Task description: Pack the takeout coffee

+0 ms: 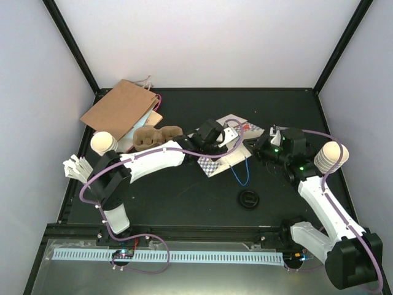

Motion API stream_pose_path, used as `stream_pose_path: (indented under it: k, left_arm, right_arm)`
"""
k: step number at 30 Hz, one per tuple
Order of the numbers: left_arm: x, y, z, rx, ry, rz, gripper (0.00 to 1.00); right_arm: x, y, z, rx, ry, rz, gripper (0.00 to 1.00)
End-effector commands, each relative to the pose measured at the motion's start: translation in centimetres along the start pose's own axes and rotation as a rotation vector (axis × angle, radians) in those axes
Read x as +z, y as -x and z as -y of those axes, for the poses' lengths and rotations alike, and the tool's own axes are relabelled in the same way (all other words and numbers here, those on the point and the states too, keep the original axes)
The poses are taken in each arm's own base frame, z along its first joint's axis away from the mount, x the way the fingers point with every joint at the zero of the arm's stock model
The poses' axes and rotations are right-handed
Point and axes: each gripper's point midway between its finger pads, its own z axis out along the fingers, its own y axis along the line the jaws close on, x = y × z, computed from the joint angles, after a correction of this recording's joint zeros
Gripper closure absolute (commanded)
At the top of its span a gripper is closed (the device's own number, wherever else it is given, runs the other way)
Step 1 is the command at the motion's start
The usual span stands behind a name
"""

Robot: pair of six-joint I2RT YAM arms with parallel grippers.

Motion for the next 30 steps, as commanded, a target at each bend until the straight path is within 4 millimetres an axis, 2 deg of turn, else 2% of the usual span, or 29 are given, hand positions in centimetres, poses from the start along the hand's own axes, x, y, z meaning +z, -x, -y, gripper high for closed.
stream_pose_path:
  k: [1,4,5,7,10,13,18,21,25,30]
  left_arm:
    - [-0.8,0.5,-0.6,0.007,0.04,0.028,0.98]
    - [-0.7,0.1,-0.5,0.002,0.038,0.021,0.98]
    - [-0.7,0.2,-0.4,-0.002,0.033,0.024,0.98]
    - [-0.8,0.6,-0.2,-0.007,0.017,0.035,0.98]
    - [-1.4,1.4,0.1,-0.02,-0.009,0.058,0.98]
    - [-1.8,2.2,0.4,-0.028,-0.031,0.078,0.98]
    - [-2.1,2.6,0.4,-0.033,-0.042,0.081,0.98]
    - [-2.2,2.7,0.5,-0.032,-0.045,0.08,0.98]
    - [-2.2,2.8,0.6,-0.034,-0.048,0.081,0.99]
    - [-2.1,3.0,0.7,-0.039,-0.057,0.081,0.99]
  right_arm:
    - [-1.1,0.5,-3.1,-0.03,0.136,0.03,0.87]
    - [-1.9,1.0,-3.9,-0.038,0.141,0.056,0.84]
    - [-2.1,1.0,-4.0,-0.047,0.137,0.06,0.78]
    - [-2.2,0.9,-3.7,-0.051,0.1,0.052,0.58]
    - [-2.1,0.3,-3.9,-0.088,0.117,0.018,0.54]
    - [-2.3,-0.5,-5.3,-0.232,0.197,-0.011,0.42]
    - [-2.6,-0.5,-4.2,-0.427,0.102,-0.007,0.41]
    - [-2.4,-1.3,-3.8,-0.511,0.083,-0.04,0.41]
    - [-1.6,-2.4,-3.0,-0.523,0.057,-0.091,0.41]
    - [-1.5,-3.8,-3.0,-0.498,0.134,-0.114,0.41]
